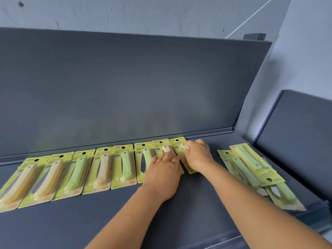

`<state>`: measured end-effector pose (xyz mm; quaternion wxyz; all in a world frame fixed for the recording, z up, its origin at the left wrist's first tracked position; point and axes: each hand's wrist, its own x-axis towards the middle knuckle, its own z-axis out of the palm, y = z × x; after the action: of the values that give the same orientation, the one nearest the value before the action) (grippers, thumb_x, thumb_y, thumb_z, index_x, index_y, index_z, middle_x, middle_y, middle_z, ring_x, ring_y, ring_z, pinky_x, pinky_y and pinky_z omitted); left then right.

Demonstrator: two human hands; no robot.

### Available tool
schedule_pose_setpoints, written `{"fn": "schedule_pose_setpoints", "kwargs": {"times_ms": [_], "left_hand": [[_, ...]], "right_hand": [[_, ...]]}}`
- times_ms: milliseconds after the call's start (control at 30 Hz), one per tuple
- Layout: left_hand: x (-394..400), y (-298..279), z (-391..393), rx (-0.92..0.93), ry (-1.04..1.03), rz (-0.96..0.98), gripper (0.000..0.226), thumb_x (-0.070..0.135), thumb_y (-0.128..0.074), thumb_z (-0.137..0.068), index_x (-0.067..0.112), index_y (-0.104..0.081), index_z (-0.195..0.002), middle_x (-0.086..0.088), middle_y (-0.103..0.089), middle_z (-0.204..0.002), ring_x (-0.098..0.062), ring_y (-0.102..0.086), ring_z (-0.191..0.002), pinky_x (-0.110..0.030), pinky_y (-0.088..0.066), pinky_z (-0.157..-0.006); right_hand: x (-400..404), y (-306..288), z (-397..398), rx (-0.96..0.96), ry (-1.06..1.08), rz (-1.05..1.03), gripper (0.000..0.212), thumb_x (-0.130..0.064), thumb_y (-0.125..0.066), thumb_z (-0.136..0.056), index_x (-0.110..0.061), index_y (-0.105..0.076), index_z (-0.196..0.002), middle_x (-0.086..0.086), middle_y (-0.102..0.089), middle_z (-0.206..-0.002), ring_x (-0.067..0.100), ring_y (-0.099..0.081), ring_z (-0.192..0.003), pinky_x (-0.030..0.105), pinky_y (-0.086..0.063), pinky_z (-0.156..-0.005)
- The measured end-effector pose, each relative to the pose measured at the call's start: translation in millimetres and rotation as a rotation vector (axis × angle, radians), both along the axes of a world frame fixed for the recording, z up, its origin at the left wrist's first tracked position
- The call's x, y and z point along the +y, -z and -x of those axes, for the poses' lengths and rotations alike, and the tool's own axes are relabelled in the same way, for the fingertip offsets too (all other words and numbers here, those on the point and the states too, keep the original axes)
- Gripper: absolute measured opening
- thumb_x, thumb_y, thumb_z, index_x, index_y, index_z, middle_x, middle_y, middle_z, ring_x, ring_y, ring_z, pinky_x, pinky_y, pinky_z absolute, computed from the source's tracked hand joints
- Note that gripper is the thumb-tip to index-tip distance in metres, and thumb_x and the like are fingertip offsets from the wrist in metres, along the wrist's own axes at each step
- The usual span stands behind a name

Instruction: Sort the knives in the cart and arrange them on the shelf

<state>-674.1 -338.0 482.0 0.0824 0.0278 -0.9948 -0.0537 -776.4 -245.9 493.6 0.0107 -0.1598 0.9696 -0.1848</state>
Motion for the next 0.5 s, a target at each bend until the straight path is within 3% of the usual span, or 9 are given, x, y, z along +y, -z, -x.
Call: {"fn": "schedule_pose_setpoints", "kwargs": {"times_ms": [233,433,500], "left_hand": [[18,-7,2,-0.036,0.143,0.040,0.053,0.039,-0.031,-0.101,0.026,-0.017,-0.150,-0.002,-0.013,-0.159,-0.020,-0.008,-0.147,-0.038,-0.010,-0.119],[28,-7,24,-0.100,0.099,0.051,0.059,0.048,-0.033,-0.098,0.021,-0.019,-0.149,-0.007,-0.012,-0.158,-0.024,-0.013,-0.146,-0.038,-0.013,-0.118],[27,-6,30,-0.116,0.091,0.060,0.057,0.048,-0.032,-0.098,0.019,-0.024,-0.147,-0.007,-0.021,-0.155,-0.024,-0.023,-0.142,-0.038,-0.018,-0.116]], "right_hand": [[46,-23,-19,0.084,-0.045,-0.081,0.046,-0.034,-0.036,-0.099,-0.017,-0.036,-0.143,0.004,-0.032,-0.147,0.028,-0.026,-0.132,0.035,-0.028,-0.108],[107,-22,-29,0.028,0.068,-0.283,0.034,-0.023,-0.045,-0.094,-0.017,-0.046,-0.127,0.005,-0.034,-0.140,0.028,-0.029,-0.129,0.033,-0.034,-0.102],[112,-17,-34,-0.017,0.059,-0.297,0.027,-0.016,-0.045,-0.092,-0.016,-0.050,-0.119,0.005,-0.036,-0.135,0.027,-0.032,-0.122,0.032,-0.036,-0.097]]}}
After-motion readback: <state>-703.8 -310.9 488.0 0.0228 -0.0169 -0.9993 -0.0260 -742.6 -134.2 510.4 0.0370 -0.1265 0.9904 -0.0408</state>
